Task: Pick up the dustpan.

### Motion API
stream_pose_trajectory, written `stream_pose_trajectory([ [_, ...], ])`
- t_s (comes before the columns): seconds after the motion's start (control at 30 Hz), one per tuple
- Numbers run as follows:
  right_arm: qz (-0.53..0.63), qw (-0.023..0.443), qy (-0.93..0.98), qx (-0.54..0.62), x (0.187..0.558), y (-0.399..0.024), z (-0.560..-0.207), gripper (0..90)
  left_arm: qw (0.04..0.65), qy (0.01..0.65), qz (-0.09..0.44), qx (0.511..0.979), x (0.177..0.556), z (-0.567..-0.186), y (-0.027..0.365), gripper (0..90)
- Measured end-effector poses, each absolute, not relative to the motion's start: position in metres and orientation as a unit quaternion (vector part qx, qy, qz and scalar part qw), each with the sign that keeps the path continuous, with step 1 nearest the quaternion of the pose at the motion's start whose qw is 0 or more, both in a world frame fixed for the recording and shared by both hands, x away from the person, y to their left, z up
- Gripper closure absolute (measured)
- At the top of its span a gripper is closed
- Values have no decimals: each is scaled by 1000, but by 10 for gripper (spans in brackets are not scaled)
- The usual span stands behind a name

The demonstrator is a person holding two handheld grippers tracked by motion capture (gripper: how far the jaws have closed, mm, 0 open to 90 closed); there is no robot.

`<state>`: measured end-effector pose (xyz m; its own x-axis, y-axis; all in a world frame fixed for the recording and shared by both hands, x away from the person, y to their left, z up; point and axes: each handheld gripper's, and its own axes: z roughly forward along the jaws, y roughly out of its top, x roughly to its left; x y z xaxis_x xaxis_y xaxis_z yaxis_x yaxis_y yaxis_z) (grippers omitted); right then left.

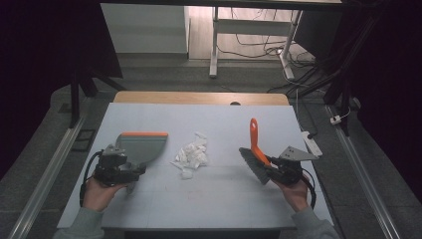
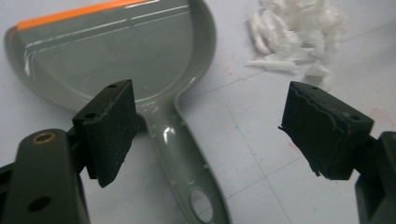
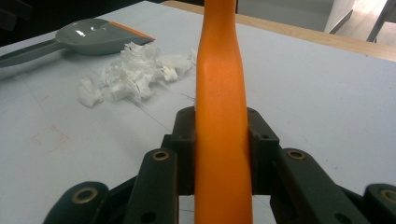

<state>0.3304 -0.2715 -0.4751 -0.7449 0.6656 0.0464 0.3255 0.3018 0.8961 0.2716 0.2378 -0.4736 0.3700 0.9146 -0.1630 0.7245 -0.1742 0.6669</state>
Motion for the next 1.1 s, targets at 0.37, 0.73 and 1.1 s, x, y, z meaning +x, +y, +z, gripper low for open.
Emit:
stream_pose_trajectory([
  [0.37, 508, 166, 784, 315, 331, -272, -474, 701, 314, 597, 91, 733, 285, -481, 241, 155],
  [0.73, 508, 166, 787, 310, 332, -270, -474, 701, 271, 642, 84, 713, 299, -484, 245, 124],
  [1.1, 502, 167, 791, 309, 332, -269, -476, 701, 266, 643, 64, 715, 301, -498, 250, 144],
])
